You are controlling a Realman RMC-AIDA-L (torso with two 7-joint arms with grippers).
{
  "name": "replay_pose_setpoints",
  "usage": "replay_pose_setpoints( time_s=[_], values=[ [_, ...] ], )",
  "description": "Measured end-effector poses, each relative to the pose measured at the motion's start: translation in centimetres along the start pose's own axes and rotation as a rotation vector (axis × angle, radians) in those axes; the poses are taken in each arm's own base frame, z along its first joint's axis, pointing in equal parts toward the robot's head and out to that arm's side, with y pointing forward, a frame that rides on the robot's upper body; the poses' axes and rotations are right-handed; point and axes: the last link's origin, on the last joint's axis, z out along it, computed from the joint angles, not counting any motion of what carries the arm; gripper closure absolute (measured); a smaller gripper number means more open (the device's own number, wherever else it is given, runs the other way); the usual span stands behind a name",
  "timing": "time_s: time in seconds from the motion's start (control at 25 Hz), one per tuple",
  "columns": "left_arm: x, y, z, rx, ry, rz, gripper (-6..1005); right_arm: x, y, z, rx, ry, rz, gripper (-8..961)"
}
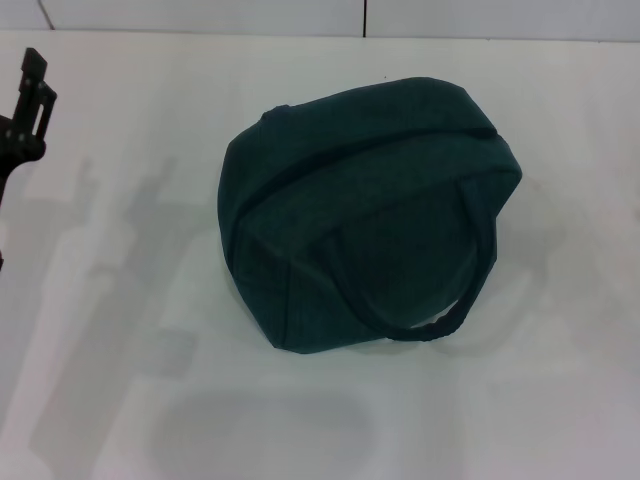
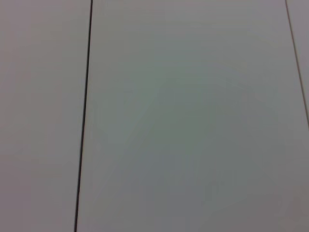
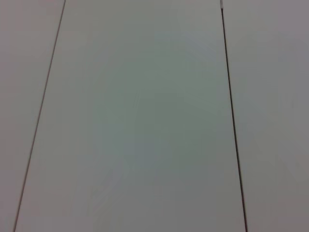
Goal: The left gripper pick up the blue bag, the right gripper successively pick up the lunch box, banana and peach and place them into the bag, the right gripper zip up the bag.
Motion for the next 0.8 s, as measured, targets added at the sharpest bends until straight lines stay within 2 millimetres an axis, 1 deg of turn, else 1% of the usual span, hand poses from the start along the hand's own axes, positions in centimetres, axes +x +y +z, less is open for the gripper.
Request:
replay_pose_setpoints(
  time_s=[0.2, 0.8],
  values=[
    [-0.24, 0.14, 0.16, 0.008, -0.012, -0.007, 316, 0.27, 0.11, 0.06, 0.009, 0.014, 0.009, 151],
    [-0.22, 0.14, 0.18, 0.007, -0.011, -0.005, 316, 0.25, 0.06, 0.05, 0.009, 0.013, 0.007, 151]
  ],
)
